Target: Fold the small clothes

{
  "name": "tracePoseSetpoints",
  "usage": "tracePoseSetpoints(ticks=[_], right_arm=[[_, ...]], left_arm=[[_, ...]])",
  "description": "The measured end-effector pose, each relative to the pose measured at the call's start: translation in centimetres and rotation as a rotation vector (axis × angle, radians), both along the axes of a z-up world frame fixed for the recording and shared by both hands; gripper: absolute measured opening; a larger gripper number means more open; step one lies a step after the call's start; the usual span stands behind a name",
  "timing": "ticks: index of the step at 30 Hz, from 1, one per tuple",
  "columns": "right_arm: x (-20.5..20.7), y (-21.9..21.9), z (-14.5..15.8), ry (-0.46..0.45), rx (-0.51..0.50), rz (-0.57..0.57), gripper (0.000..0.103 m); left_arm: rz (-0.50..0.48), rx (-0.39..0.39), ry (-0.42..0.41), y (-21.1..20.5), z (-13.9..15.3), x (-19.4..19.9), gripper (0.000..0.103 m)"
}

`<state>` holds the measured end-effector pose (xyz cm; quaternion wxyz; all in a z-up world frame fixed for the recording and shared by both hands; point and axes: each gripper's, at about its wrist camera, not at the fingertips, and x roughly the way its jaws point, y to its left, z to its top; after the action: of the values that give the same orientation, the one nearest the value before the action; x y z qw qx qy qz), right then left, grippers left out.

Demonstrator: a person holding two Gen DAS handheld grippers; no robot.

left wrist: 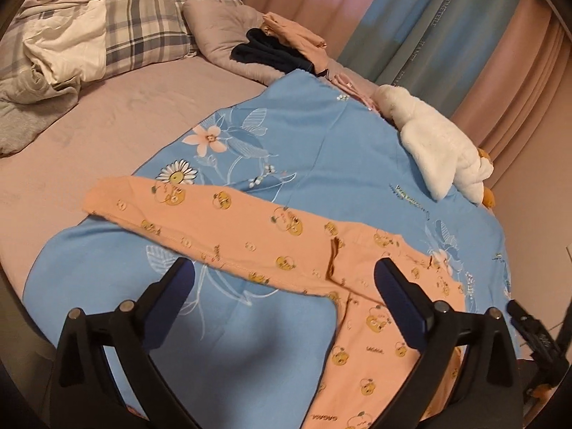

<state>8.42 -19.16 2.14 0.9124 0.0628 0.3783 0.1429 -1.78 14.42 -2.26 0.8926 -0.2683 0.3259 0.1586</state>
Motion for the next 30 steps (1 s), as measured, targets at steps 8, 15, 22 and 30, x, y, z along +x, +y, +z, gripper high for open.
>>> tracePoseSetpoints(ticks=[8, 15, 22, 30], right_arm=[[-2.2, 0.2, -1.5, 0.009, -0.033, -0.053, 0.101], [-3.1, -0.9, -2.9, 0.064, 0.022, -0.098, 0.101], [-4.0, -1.4, -3.7, 0.097, 0.005, -0.135, 0.101], [-4.5, -2.4, -3.6, 0.098, 0.01, -0.176, 0.101]], left_arm=[[-0.009, -0.034, 0.061, 1.1, -2.8, -0.5, 0.101], [0.053, -0.101, 0.07, 3.9, -5.0, -1.1, 0.1], [0.185, -0.26, -0.01, 9.6, -7.1, -2.5, 0.091], [0.347, -0.366, -0.054, 15.5, -8.9, -3.1, 0.075]])
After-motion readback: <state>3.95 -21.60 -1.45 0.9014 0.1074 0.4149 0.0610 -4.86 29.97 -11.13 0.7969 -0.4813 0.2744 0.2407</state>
